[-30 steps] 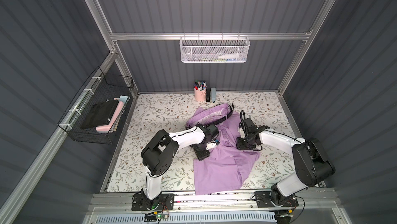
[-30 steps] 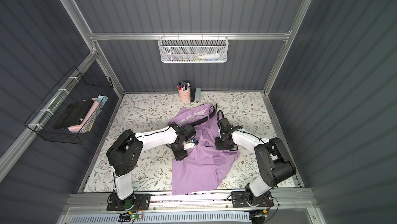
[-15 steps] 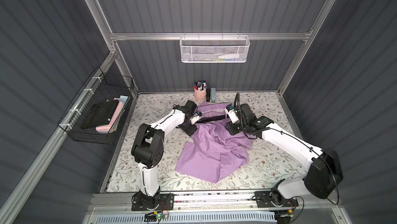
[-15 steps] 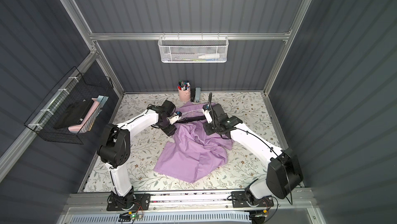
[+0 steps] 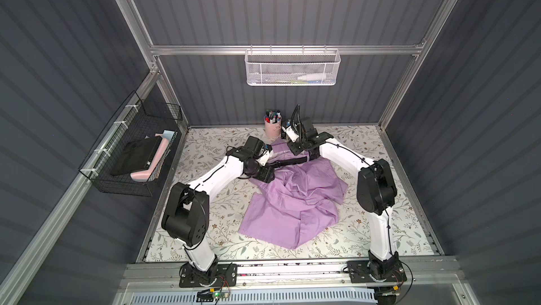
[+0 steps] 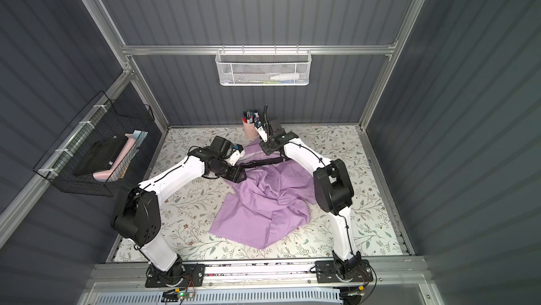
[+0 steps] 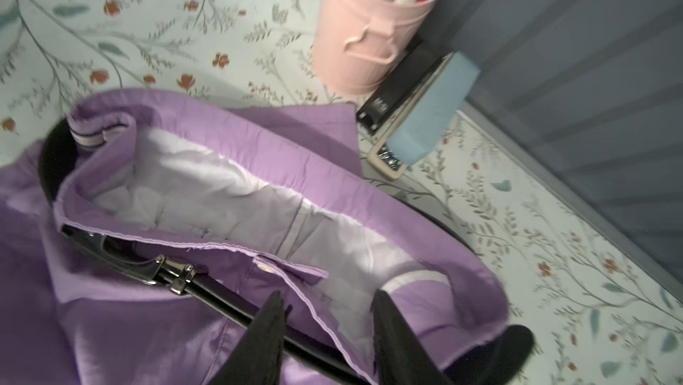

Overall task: Remove the belt from the trousers
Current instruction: Adjust the trousers at the center of the board, then remove the belt from the trousers.

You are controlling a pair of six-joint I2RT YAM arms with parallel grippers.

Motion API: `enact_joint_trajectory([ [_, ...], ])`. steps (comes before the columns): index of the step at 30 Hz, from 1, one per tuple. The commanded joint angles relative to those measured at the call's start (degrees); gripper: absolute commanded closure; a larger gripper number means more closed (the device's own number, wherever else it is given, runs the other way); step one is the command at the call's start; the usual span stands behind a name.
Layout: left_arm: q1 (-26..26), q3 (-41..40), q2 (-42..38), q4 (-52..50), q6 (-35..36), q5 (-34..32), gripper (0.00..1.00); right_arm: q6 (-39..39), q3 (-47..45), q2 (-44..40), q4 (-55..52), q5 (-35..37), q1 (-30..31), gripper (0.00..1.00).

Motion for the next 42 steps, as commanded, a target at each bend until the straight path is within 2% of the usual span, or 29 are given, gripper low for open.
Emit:
enact_joint_trajectory([
  [1, -0.3, -3.1, -3.3, 4.1, -7.4, 4.3, 0.32, -5.1, 1.8, 0.6, -3.0, -1.6, 2.1, 0.58],
  [6, -0.3, -6.8, -4.5, 6.6, -11.2, 4.6, 0.32, -8.1, -2.7, 0.9, 0.3, -2.1, 3.1, 0.58],
  [14, -0.3, -9.9, -4.5, 7.4, -13.1, 4.9, 0.31, -10.0, -1.9, 4.8, -1.5, 0.7, 3.1, 0.58],
  [23, -0.1, -8.6, -0.3, 6.3, -15.0, 4.0, 0.3, -12.1, -3.5, 7.0, -1.3, -1.3, 2.8, 0.56],
  [25, 0.1, -7.9, 0.8, 5.7, -15.4, 3.0, 0.3, -11.8, -3.1, 7.3, -1.8, -2.2, 2.9, 0.62],
  [26, 0.2, -7.5, 1.1, 5.3, -15.4, 2.7, 0.3, -11.6, -3.0, 7.2, -1.8, -2.3, 2.8, 0.69],
  [29, 0.7, -6.6, 1.9, 4.5, -15.2, 2.0, 0.3, -11.0, -1.9, 6.4, -3.0, -2.5, 2.8, 0.98],
  [35, 1.7, -4.5, 0.4, 2.2, -12.7, -1.0, 0.29, -8.5, 4.1, 1.0, -9.4, -9.0, 1.0, 1.0],
  [42, 3.5, -2.0, -6.3, -0.4, -7.9, -6.3, 0.26, -6.3, 11.3, -5.2, -19.8, -27.6, -3.5, 1.0],
])
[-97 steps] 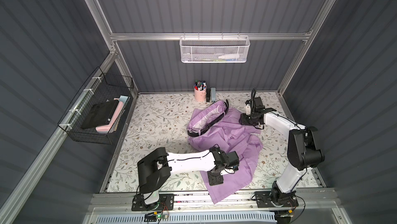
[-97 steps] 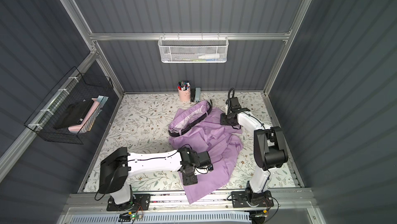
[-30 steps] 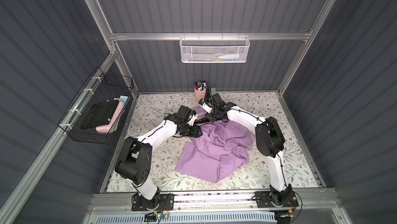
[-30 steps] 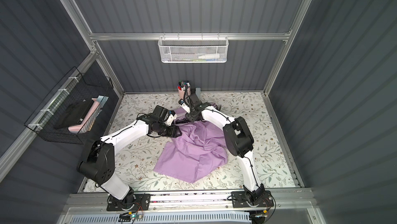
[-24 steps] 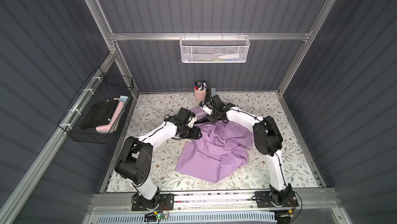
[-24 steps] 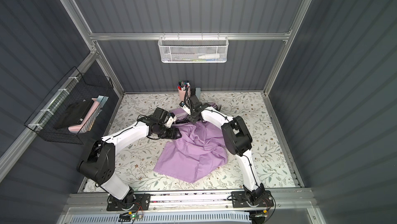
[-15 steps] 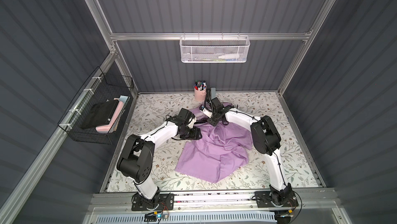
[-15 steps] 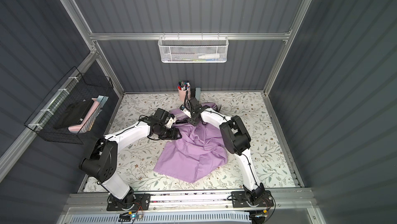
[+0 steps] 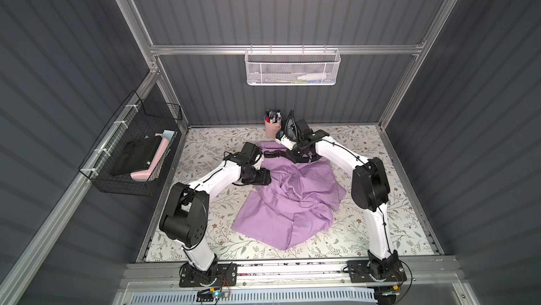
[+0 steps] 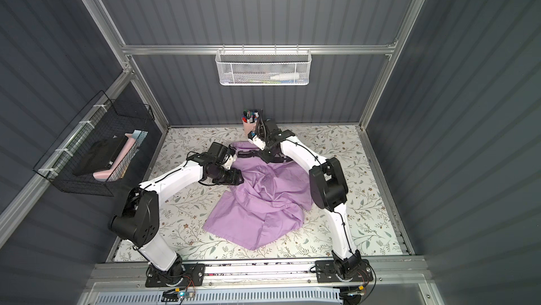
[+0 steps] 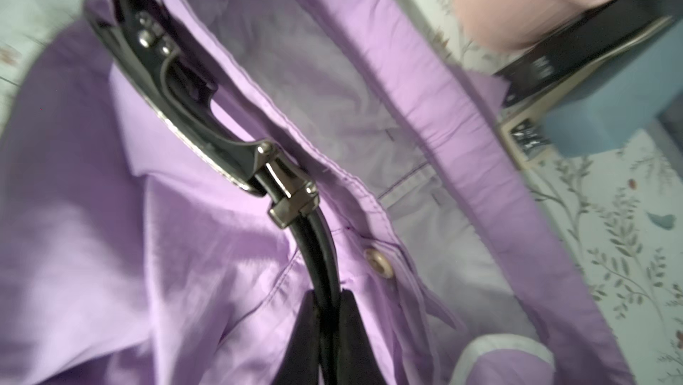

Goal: Remove the belt from the trousers

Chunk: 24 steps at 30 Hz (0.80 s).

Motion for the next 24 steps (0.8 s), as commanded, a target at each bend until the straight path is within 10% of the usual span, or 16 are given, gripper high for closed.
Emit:
enact_joint_trajectory([
  [1, 1.9, 2.7, -5.7, -2.4, 3.1, -3.7, 0.24, 1.5, 3.7, -6.7, -4.4, -15.7, -2.4, 1.0],
  [7, 3.7, 4.3, -11.1, 3.6, 11.0, -6.9, 0.15, 4.3, 3.0, -9.7, -6.9, -28.9, -5.2, 1.0],
  [24, 3.7, -4.7, -10.6, 30.4, 56.8, 5.5, 0.01, 4.4, 0.5, -11.2, -12.9, -35.3, -6.7, 1.0],
])
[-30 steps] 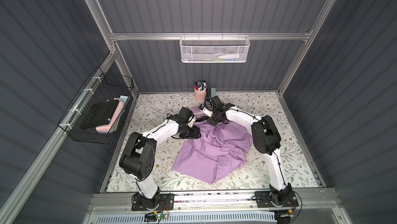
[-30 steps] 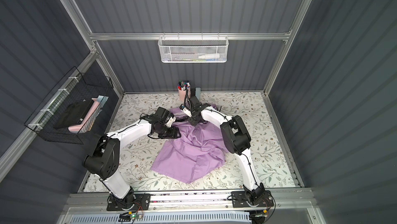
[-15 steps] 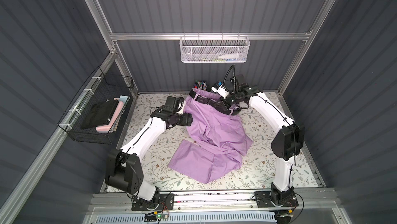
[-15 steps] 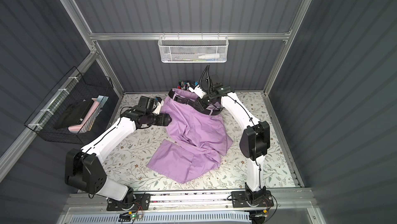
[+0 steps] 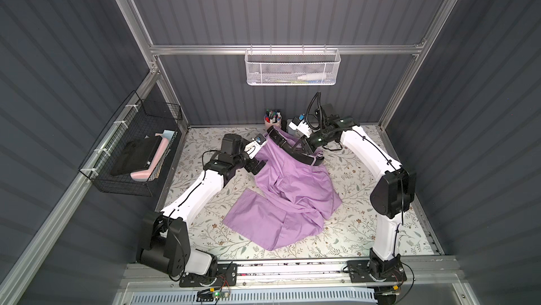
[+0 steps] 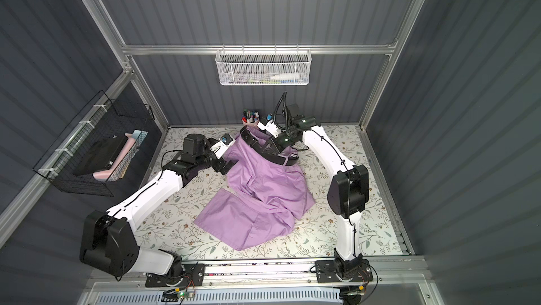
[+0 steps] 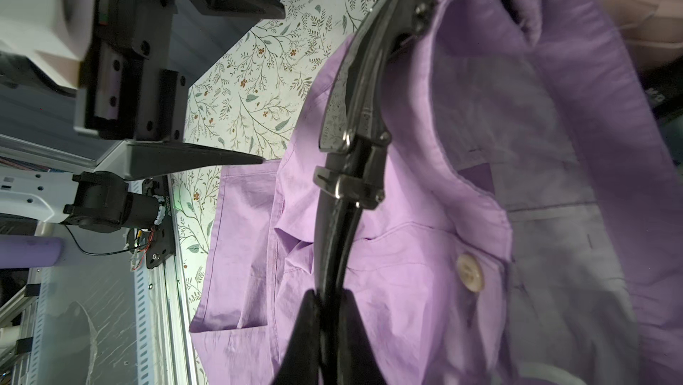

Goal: Remove the belt from the trousers

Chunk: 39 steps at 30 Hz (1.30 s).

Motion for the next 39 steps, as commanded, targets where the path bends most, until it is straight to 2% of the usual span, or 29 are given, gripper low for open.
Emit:
enact_joint_trajectory([
  [1, -0.1, 3.4, 2.6, 3.1, 9.6, 4.1, 0.01, -0.7, -0.3, -1.7, -0.4, -5.3, -0.3, 1.0],
  [5, -0.1, 7.0, 7.1, 4.0, 11.4, 5.7, 0.01, -0.4, -0.2, -1.0, -1.1, -6.7, -0.3, 1.0],
  [11, -0.7, 10.0, 13.3, 11.8, 8.3, 9.4, 0.01, -0.2, 0.7, 0.7, -2.2, -7.2, -0.4, 1.0],
  [16, -3.6, 12.4, 18.2, 14.9, 9.8, 8.2, 0.01, 1.1, 2.3, 1.9, -2.0, -7.0, -0.4, 1.0],
  [23, -5.4, 18.0, 22.7, 15.0, 6.3, 7.3, 0.03, 1.7, 4.3, 3.1, -2.9, -7.6, -0.3, 1.0],
  [25, -5.8, 18.2, 22.4, 13.2, 3.6, 5.4, 0.12, 1.5, 4.2, 2.7, -3.0, -6.5, -0.6, 1.0],
  [26, -6.0, 18.1, 21.8, 12.1, 1.7, 4.2, 0.22, 1.7, 4.0, 2.4, -2.8, -5.7, -0.7, 1.0],
  [27, -6.2, 18.2, 21.0, 10.9, -1.1, 3.9, 0.33, 2.1, 3.6, 2.0, -2.4, -5.1, -0.9, 0.94],
  [29, -6.2, 20.6, 19.8, 8.8, -6.5, 4.7, 0.49, 3.0, 3.0, 1.3, -1.6, -3.5, -1.2, 0.88],
  [34, -7.9, 22.9, 18.3, 3.5, -8.8, -1.1, 0.68, 6.1, 2.1, -0.7, 1.9, 1.6, -1.3, 0.78],
  [37, -8.5, 21.9, 16.9, 3.5, -11.0, -2.3, 0.8, 8.7, 0.2, -3.6, 6.0, 5.0, -1.4, 0.65],
  [39, -8.9, 22.2, 16.4, 2.4, -13.2, -4.0, 0.82, 11.4, -3.0, -7.1, 10.9, 9.8, -1.3, 0.56],
])
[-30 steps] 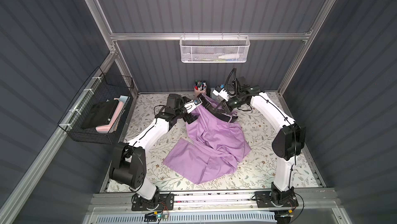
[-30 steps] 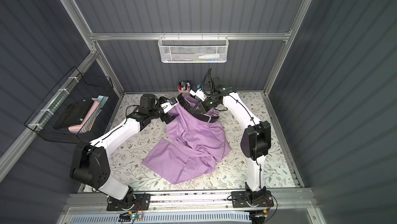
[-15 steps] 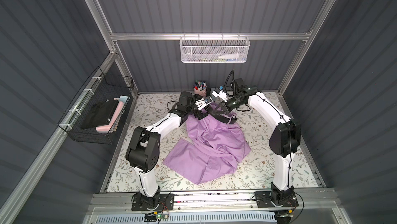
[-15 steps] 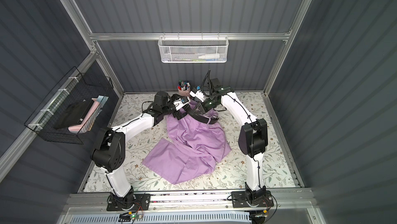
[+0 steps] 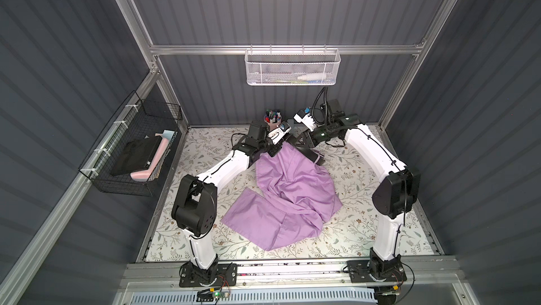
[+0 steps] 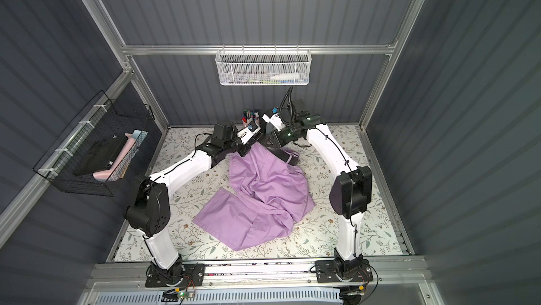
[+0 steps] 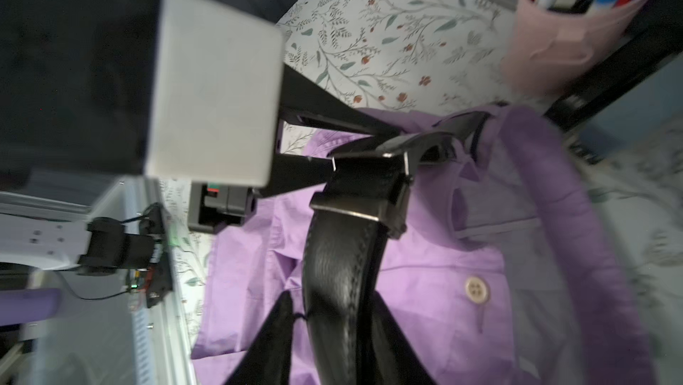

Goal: Remove the belt from the trousers

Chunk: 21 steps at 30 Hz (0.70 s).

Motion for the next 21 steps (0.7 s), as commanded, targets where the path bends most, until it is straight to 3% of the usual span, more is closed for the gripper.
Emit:
enact_joint_trajectory([
  [1, -1.4, 2.4, -4.0, -2.9, -6.6, -2.8, 0.82, 4.2, -4.5, -6.1, 8.0, 8.1, 0.2, 0.55],
  [4, -1.8, 5.1, -3.5, -7.7, -10.1, -4.2, 0.84, 7.4, -14.0, -16.3, 19.9, 17.0, 0.3, 0.5],
  [6, -2.3, 7.1, -3.2, -11.0, -12.1, -4.5, 0.84, 7.9, -25.2, -24.9, 32.1, 22.9, 0.9, 0.46],
  [11, -3.2, 11.2, -3.1, -16.6, -17.6, -6.1, 0.85, -4.2, -42.7, -38.4, 48.9, 44.5, 10.1, 0.34],
  [15, -3.6, 15.5, -2.3, -22.0, -24.4, -6.2, 0.86, -11.6, -44.6, -38.4, 49.4, 54.3, 15.3, 0.29],
  [21, -4.4, 17.2, -2.1, -25.8, -28.8, -5.7, 0.87, -14.4, -43.9, -33.2, 50.2, 59.1, 16.5, 0.26],
])
